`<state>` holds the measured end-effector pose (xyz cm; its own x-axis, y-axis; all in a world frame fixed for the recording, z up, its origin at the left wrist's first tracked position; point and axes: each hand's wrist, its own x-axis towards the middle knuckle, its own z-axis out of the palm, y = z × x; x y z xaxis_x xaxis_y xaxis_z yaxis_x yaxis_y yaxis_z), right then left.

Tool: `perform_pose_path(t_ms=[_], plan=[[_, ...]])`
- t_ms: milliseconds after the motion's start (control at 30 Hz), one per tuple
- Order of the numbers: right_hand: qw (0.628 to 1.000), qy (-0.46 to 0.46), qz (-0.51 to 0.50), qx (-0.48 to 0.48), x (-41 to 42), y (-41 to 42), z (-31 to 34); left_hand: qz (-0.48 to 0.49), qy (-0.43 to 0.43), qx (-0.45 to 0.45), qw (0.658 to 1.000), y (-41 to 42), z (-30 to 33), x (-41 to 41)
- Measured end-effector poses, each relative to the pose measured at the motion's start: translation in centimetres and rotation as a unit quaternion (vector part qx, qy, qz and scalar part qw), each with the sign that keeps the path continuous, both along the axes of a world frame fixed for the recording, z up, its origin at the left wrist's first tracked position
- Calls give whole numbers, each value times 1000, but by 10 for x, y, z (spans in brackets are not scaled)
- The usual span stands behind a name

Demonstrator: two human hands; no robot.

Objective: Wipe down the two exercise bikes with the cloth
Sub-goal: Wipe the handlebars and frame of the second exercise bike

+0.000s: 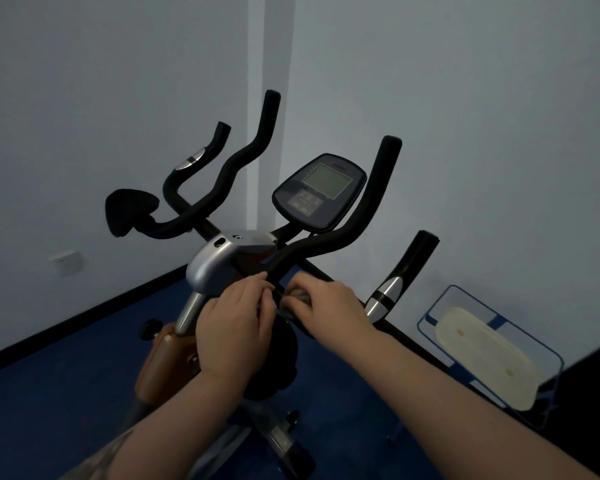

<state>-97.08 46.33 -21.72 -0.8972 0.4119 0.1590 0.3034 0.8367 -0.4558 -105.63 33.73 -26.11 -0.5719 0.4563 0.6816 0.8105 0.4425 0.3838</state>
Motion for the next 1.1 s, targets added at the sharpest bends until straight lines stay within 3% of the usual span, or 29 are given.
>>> perform_pose_path(t_ms=[100, 300, 500, 733, 933, 1100], plan=[[999, -25, -11, -28, -5, 2, -2, 2, -10, 2, 1000, -1, -1, -1], [997, -55, 46, 33, 23, 8, -6, 7, -18, 5, 1000, 0, -5, -2], [997, 6, -20, -69, -21, -2, 1, 16, -11, -5, 1000, 0, -2, -1], [994, -39, 92, 45, 29, -1, -11, 12, -24, -2, 1000, 0, -2, 1], [995, -11, -14, -95, -16, 7, 1, 16, -31, -4, 999, 0, -2, 0], [999, -11, -4, 39, 9, 0, -11, 16, -32, -7, 999, 0, -2, 1]])
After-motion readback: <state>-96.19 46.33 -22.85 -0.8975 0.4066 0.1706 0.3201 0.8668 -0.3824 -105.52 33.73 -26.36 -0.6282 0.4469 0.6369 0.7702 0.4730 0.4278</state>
